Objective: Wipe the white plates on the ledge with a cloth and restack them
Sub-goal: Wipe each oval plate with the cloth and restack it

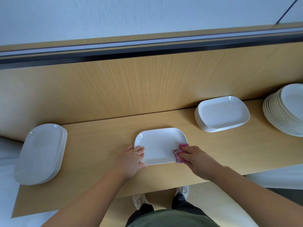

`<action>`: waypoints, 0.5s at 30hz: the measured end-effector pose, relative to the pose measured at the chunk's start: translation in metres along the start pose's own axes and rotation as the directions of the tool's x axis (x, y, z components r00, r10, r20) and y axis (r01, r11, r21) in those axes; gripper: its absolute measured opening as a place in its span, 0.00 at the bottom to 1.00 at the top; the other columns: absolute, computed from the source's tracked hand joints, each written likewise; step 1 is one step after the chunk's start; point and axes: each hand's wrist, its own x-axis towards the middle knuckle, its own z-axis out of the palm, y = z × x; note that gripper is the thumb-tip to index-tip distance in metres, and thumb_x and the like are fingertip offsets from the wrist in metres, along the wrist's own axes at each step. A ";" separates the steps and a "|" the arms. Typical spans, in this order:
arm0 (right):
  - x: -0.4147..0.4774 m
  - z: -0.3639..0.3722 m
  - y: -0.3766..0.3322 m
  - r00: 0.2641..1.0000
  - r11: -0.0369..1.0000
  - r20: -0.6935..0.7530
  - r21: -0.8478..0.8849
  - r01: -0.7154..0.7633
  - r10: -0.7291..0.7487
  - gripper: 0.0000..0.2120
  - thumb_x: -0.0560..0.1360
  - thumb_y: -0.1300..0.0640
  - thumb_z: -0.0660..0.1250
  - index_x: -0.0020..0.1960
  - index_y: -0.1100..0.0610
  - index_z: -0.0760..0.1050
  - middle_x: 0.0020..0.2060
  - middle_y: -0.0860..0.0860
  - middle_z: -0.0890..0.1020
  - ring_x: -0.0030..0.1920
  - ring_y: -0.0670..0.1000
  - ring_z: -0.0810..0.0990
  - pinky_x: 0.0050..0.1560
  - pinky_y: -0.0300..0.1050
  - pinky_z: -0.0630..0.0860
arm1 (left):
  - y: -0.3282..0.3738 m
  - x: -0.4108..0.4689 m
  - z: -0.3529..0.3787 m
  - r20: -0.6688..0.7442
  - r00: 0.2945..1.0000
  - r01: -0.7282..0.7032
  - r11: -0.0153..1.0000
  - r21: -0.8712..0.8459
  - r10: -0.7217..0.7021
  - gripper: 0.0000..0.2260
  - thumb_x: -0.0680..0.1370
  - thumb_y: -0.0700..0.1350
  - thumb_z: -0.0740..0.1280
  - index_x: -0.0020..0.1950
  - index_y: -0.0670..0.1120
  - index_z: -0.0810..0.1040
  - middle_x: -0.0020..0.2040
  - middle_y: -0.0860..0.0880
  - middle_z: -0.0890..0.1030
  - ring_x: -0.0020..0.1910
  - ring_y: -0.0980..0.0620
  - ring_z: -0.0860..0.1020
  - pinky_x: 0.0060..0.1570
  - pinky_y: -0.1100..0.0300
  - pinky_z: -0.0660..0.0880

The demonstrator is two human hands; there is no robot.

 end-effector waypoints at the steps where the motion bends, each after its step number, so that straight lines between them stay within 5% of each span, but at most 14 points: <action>1: -0.002 -0.002 0.000 1.000 1.000 0.027 0.014 0.005 -0.006 0.16 0.81 0.47 0.54 0.54 0.48 0.80 0.60 0.47 0.80 0.59 0.58 0.78 0.58 0.52 0.76 | -0.002 -0.001 0.002 -0.014 1.000 -0.001 1.000 0.011 0.001 0.28 0.81 0.60 0.51 0.74 0.45 0.66 0.78 0.52 0.56 0.77 0.56 0.51 0.74 0.60 0.43; 3: -0.005 -0.009 -0.001 0.999 0.999 0.029 0.024 0.023 -0.024 0.10 0.80 0.51 0.59 0.53 0.48 0.79 0.57 0.46 0.80 0.57 0.57 0.78 0.56 0.53 0.76 | -0.002 -0.003 -0.001 -0.033 0.999 -0.007 1.000 -0.001 0.007 0.30 0.79 0.62 0.49 0.67 0.44 0.75 0.75 0.50 0.66 0.75 0.54 0.62 0.74 0.58 0.49; 5: -0.008 -0.018 -0.002 0.995 0.999 -0.086 0.008 0.042 -0.041 0.07 0.78 0.55 0.64 0.53 0.51 0.80 0.53 0.48 0.81 0.54 0.56 0.79 0.52 0.52 0.78 | -0.002 -0.002 0.002 0.019 1.000 -0.021 1.000 0.011 0.021 0.28 0.75 0.61 0.51 0.51 0.46 0.85 0.62 0.50 0.80 0.63 0.54 0.76 0.68 0.58 0.66; 7: -0.008 -0.027 -0.003 0.982 1.000 -0.188 -0.007 0.028 -0.029 0.11 0.76 0.59 0.67 0.57 0.54 0.81 0.54 0.50 0.81 0.52 0.56 0.79 0.51 0.51 0.79 | -0.003 -0.001 0.006 -0.012 0.998 -0.063 0.997 0.052 0.064 0.24 0.73 0.58 0.53 0.41 0.48 0.85 0.53 0.50 0.84 0.54 0.54 0.82 0.63 0.58 0.68; 11: -0.005 -0.052 -0.007 0.942 1.000 -0.334 -0.030 0.006 -0.016 0.14 0.75 0.59 0.67 0.60 0.57 0.80 0.55 0.51 0.81 0.50 0.58 0.79 0.48 0.53 0.80 | 0.000 -0.004 0.007 -0.233 0.966 -0.119 0.993 -0.026 0.110 0.24 0.79 0.57 0.52 0.40 0.46 0.83 0.50 0.49 0.84 0.53 0.52 0.80 0.60 0.57 0.65; 15: -0.004 -0.077 -0.017 0.892 0.997 -0.448 -0.069 0.034 -0.061 0.14 0.77 0.59 0.65 0.61 0.60 0.80 0.58 0.54 0.81 0.56 0.60 0.79 0.55 0.54 0.78 | 0.007 -0.005 -0.015 -0.495 0.867 -0.080 0.967 -0.240 -0.051 0.30 0.83 0.58 0.45 0.45 0.44 0.83 0.46 0.51 0.84 0.47 0.53 0.81 0.54 0.61 0.69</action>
